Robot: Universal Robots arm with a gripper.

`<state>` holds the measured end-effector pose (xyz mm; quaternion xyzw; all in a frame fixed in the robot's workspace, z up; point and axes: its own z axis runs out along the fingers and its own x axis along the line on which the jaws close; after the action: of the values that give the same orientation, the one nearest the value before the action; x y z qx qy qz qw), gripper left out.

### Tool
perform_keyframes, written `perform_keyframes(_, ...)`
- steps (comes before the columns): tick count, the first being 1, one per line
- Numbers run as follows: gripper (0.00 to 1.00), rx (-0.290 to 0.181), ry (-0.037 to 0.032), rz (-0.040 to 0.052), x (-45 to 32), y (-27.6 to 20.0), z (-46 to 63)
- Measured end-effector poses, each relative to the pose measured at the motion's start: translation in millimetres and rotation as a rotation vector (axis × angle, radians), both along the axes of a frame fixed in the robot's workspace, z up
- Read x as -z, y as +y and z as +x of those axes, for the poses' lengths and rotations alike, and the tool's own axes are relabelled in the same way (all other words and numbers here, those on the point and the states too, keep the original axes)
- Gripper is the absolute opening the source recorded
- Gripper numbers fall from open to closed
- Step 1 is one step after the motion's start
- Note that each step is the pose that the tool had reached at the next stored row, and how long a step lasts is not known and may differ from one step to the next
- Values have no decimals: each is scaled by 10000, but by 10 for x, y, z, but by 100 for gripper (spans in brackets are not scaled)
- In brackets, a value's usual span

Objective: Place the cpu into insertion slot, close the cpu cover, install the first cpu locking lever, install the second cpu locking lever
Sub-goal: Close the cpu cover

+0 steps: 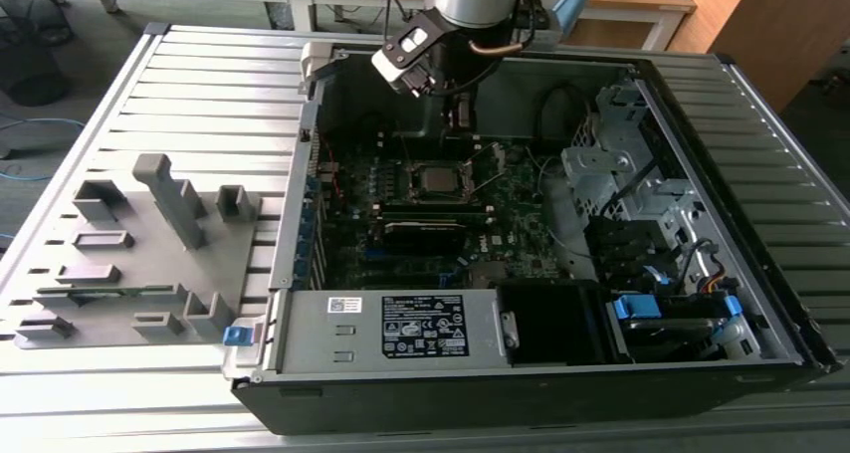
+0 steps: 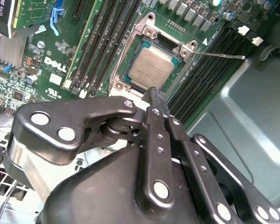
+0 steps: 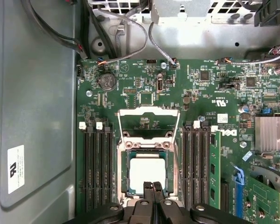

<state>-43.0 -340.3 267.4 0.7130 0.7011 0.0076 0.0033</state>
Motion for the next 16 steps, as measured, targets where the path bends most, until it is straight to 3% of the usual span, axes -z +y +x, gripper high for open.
perform_keyframes(8,10,0,2,-3,-2,0,74)
perform_keyframes(16,10,-1,1,-2,-1,0,257)
